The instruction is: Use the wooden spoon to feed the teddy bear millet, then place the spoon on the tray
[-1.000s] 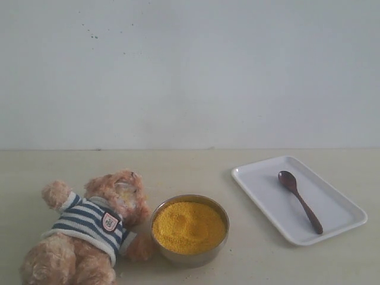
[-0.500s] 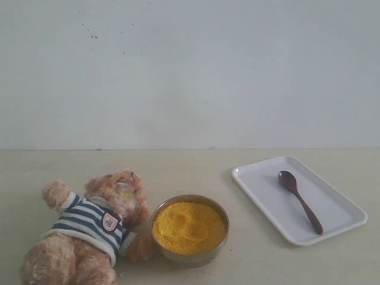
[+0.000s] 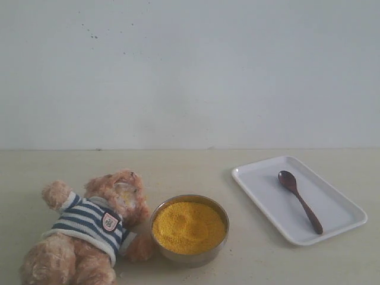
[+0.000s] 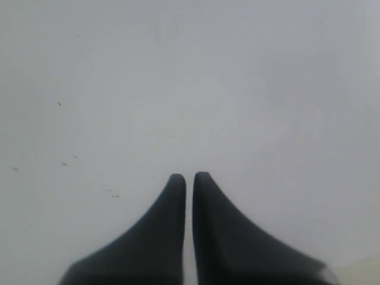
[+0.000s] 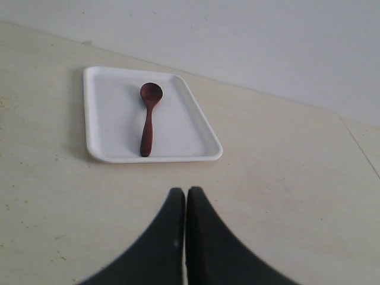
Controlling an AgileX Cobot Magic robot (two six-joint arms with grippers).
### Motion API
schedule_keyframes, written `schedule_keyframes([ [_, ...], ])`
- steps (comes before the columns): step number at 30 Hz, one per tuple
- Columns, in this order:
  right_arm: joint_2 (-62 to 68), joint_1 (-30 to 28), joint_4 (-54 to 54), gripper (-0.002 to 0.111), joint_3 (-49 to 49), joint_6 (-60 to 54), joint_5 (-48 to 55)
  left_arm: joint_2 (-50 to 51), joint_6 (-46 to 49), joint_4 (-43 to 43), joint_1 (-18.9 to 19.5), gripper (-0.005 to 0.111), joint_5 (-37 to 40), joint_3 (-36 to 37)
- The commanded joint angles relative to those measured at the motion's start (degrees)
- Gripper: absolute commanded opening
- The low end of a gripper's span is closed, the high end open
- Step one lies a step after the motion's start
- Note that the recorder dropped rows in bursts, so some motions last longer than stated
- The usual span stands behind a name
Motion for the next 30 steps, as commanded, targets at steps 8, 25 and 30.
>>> schedule_keyframes([
  [8,-0.3,-0.3,0.2,0.000,-0.1,0.0,0.0,-0.5,68.3,-58.8,-0.9,0.004,1.8,14.9],
  [25,-0.3,-0.3,0.2,0.000,-0.1,0.0,0.0,-0.5,62.2,-72.5,-0.5,0.004,38.9,14.9],
  [30,-0.3,-0.3,0.2,0.000,-0.1,0.0,0.0,-0.5,65.0,-72.2,-0.4,0.004,35.6,14.9],
])
